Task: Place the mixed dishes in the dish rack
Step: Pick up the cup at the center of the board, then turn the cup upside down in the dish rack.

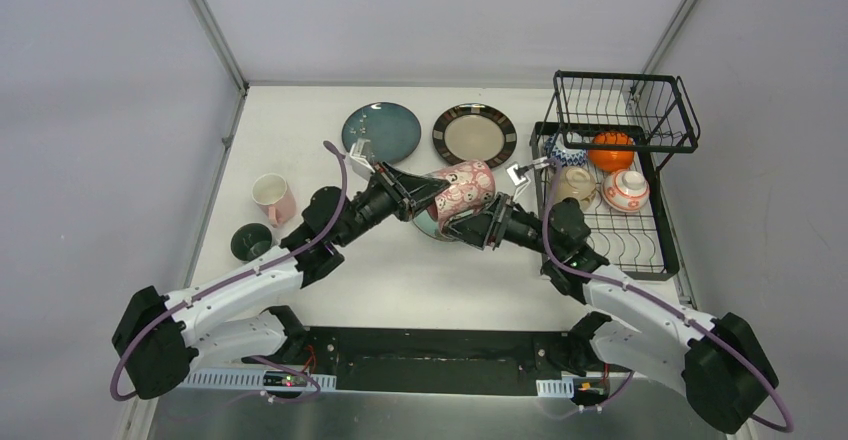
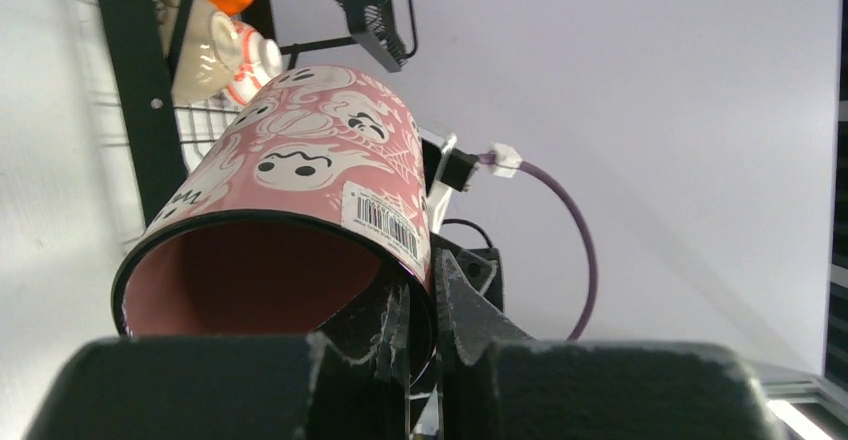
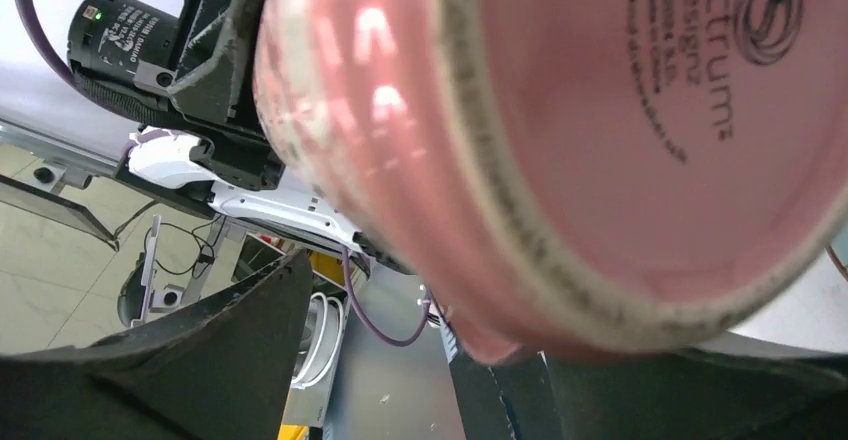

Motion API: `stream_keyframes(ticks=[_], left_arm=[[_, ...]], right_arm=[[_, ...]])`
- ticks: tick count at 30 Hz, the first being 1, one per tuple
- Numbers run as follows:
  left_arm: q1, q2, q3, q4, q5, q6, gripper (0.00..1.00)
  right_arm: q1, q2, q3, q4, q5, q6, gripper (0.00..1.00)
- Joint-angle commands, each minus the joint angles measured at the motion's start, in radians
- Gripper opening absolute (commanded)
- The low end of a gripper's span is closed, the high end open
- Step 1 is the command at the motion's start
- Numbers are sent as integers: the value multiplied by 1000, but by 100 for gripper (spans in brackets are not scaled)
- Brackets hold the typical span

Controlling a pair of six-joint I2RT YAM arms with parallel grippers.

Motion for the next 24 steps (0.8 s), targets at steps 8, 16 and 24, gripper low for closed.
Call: stream_keyframes(ticks=[8,16,24], left_arm=[[6,19,-17,349,42,-144,0],[27,9,-97,361,26,-163,0],[94,-50,-195,232,49,-113,65]], right_arm=[[-2,72,74,364,-101,16,61],[-2,98,59,475,-64,52,0],[-2,18,112,145,173,9,0]])
